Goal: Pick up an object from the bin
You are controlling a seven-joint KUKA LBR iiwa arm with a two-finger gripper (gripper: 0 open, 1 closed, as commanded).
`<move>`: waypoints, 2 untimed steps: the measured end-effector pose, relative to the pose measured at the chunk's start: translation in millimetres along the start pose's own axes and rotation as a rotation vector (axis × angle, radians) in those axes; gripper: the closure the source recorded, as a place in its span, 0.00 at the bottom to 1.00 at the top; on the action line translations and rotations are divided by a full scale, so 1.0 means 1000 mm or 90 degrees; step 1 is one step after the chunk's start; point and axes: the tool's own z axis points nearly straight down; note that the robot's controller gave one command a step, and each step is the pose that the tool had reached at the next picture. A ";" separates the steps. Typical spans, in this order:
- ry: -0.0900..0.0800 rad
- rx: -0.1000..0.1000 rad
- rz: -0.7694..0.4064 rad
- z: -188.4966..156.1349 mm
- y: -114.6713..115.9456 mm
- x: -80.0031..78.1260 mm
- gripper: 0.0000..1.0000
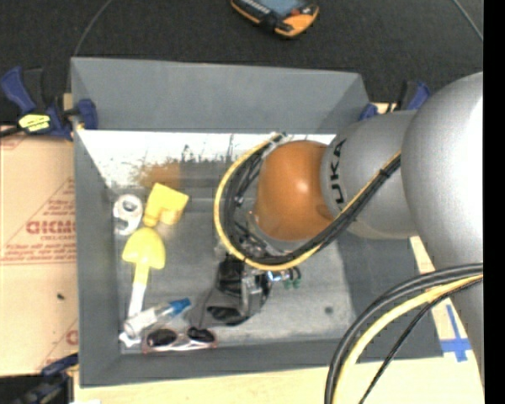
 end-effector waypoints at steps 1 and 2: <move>-0.006 0.003 -0.355 0.000 -0.022 -0.039 0.00; -0.004 0.000 -0.246 0.000 0.011 -0.016 1.00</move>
Offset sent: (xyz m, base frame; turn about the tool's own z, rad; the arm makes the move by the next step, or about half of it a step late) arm 0.0116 0.0143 -0.0020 -0.3874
